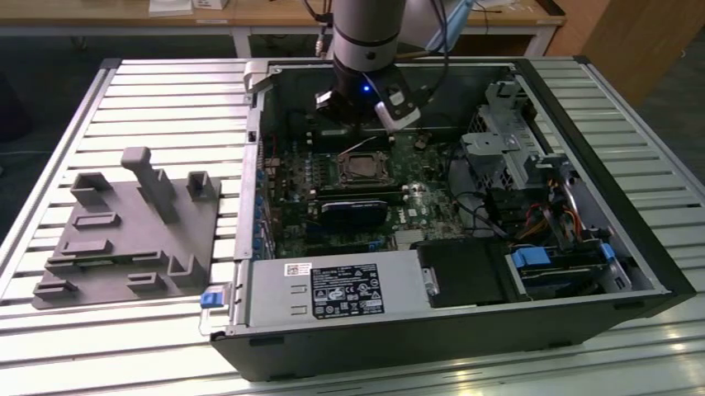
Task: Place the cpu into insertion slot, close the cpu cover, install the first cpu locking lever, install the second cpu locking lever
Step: 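Install the first cpu locking lever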
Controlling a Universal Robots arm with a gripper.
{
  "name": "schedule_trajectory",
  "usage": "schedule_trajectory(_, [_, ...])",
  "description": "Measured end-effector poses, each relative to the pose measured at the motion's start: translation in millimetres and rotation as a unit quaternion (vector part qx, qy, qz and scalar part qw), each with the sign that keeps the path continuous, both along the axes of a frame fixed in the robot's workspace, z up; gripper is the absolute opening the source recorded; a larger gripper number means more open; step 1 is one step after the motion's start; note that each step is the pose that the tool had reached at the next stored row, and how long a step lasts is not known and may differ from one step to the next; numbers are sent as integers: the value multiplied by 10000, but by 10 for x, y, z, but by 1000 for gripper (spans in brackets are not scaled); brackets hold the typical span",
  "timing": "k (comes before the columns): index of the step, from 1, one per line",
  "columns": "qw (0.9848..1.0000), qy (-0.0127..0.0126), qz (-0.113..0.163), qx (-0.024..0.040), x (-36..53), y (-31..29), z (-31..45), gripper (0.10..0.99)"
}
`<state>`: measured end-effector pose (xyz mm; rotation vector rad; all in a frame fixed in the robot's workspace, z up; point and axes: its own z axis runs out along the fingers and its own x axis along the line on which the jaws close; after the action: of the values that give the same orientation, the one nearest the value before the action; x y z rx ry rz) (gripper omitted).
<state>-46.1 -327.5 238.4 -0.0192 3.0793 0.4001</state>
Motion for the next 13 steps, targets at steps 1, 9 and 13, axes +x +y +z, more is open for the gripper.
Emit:
schedule_trajectory(1, [10000, -52, -27, -52, 0, 0, -1, 106])
schedule_trajectory(9, [9993, -200, -256, -187, 0, 1, -37, 106])
schedule_trajectory(13, [9991, -200, -318, -195, 0, 11, -53, 106])
